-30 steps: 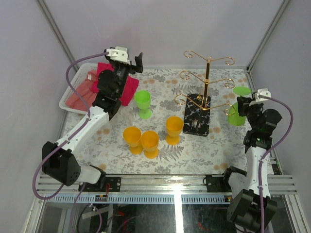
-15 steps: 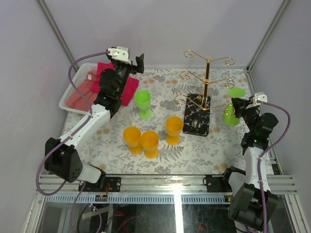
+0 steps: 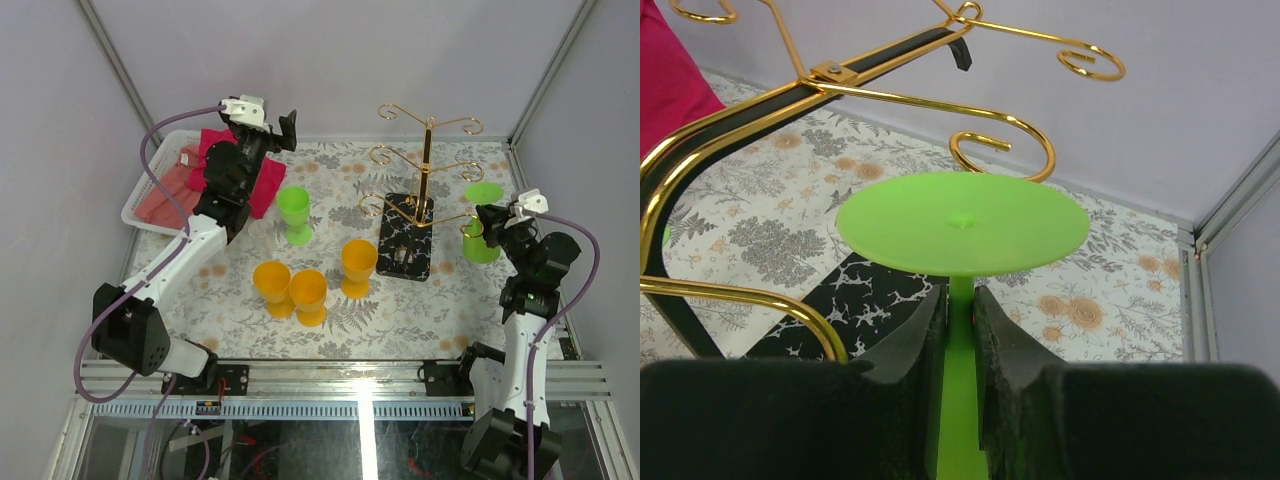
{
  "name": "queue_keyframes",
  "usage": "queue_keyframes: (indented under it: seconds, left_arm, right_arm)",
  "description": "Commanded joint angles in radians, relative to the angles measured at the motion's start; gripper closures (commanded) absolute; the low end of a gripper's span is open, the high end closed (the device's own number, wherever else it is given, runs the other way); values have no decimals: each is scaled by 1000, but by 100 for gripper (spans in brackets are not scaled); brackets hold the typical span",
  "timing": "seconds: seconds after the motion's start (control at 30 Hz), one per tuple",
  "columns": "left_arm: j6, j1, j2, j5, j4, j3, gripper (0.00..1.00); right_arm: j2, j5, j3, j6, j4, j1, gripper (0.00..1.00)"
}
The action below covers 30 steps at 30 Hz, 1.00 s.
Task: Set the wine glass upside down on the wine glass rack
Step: Turn the wine glass upside down at the wine rack.
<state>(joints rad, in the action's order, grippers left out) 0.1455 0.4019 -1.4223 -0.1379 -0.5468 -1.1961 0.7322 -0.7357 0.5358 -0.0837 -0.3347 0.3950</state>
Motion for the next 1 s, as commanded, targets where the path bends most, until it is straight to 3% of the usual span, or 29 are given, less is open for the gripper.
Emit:
queue_keyframes:
  seconds: [0.0,0.43,0.97]
  left_arm:
    - [-10,-11,-6,1,-71,-18,12]
    - [-22,-13,-9,12,-70,-11,12]
    - [-3,-14,-40,13,-61,-46,12]
  right_arm:
    - [-30,-16,44,-35,6,4,100]
    - [119,-8,-14,86,-352,2,100]
    - [229,-15,-68,190,-595,2,100]
